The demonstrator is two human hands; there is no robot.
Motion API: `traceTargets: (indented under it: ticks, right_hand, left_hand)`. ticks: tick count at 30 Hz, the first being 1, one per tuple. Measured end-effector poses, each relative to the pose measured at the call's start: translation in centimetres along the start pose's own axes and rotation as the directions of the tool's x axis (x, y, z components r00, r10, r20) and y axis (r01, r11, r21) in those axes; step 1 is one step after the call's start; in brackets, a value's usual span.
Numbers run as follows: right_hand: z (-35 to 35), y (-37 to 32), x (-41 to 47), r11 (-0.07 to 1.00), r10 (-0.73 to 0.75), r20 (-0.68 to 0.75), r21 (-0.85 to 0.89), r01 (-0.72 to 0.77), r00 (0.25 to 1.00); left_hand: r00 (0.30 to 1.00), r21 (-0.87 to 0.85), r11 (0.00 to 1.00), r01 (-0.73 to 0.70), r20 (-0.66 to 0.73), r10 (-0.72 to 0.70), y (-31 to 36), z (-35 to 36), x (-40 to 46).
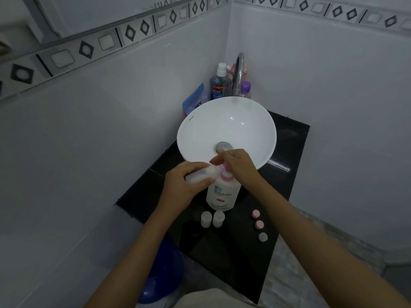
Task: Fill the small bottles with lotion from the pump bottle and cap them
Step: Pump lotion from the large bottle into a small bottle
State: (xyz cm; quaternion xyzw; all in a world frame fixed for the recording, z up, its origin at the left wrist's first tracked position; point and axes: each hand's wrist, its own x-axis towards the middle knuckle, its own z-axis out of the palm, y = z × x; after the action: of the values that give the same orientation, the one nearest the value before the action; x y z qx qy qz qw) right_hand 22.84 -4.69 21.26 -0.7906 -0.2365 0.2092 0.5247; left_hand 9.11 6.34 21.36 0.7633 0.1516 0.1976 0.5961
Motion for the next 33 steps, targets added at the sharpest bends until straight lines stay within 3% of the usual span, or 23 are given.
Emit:
traceTargets:
  ticks: [9, 17, 23, 33]
  right_hand:
    - [1.4, 1.1, -0.3, 0.996, 0.001, -0.105, 0.094, 0.009, 0.994]
    - [0.2, 0.1, -0.1, 0.999, -0.027, -0.002, 0.03, 0.027, 1.0]
    - [0.7, 0.5, -0.1, 0.992, -0.016, -0.051, 0.122, 0.022, 0.999]
    - [-0.1, 0.3, 0.2, 0.999, -0.037, 0.065, -0.005, 0.037, 0.997]
  left_hand:
    - [1.0, 0.03, 1.0, 0.007, 0.006, -0.007, -0.5, 0.1, 0.2]
    - [1.0, -0.02, 1.0, 0.002, -0.004, -0.002, 0.2, 0.0, 0.1]
    - [1.0, -0.011, 1.0, 0.004, -0.001, -0.004, 0.1, 0.2, 0.1]
    - [0.999, -0.009, 0.999, 0.041, -0.008, -0.041, -0.5, 0.3, -0.2]
